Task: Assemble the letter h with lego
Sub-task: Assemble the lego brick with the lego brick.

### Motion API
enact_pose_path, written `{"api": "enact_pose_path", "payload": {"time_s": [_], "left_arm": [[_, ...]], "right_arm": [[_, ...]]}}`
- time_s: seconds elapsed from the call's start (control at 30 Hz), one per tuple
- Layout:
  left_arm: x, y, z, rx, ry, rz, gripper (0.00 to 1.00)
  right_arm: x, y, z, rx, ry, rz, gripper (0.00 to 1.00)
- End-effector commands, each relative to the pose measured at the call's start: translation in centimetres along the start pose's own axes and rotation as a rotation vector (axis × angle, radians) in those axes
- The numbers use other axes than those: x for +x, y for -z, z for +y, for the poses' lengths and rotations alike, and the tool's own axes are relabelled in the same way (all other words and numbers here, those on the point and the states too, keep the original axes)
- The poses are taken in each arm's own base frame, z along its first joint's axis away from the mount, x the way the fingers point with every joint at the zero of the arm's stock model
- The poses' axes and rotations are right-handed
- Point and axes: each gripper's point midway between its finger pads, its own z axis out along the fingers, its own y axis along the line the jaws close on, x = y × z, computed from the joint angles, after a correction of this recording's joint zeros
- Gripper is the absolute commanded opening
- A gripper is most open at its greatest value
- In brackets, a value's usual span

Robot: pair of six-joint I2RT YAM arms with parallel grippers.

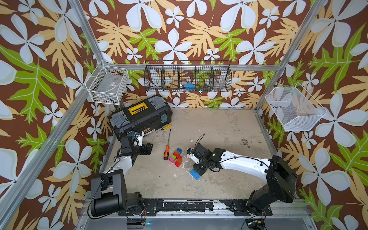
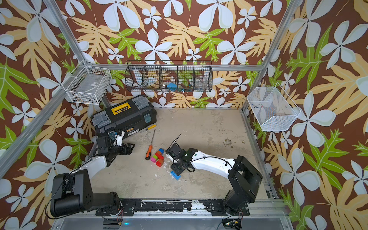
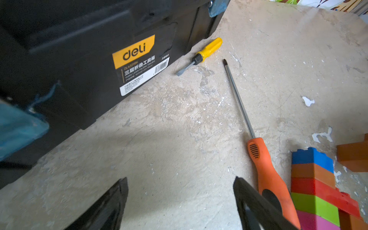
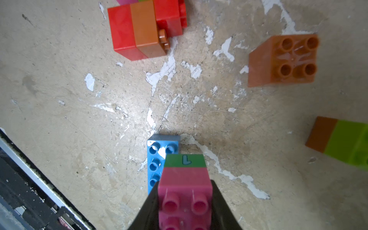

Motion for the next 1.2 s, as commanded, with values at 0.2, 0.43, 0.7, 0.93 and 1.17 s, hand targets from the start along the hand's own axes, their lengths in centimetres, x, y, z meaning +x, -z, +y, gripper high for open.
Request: {"api": "enact_pose_path", "payload": {"time_s": [0.2,0.43,0.7,0.93,1.17], "left_arm": [[0.0,0.0,-0.2,0.022,0.002,0.004,0.87],[0.0,0.1,-0.2,0.028,0.006,0.004,0.87],[0.1,-0.1,-0.1,0.036,0.013,0.010,0.87],[0.1,0.0,-0.2,0.051,0.017,0.006,0.87],[0.2,0.0,-0.1,0.056,0.024,0.007,0.87]], "right_arm": [[0.0,-0.8,2.2,-0.057,0.000,0.017,0.33],[0.8,-2.0,1.9,-0.004,0.034,0.070,0.33],[2.6,-3.0,1.4,0.061,0.087,0.156,0.30],[7.1,-6.6,1.1,0.085,0.115,0.342,0.29],[5.6,-6.1,1.3,0.094,0.109,0.304,0.27]]}}
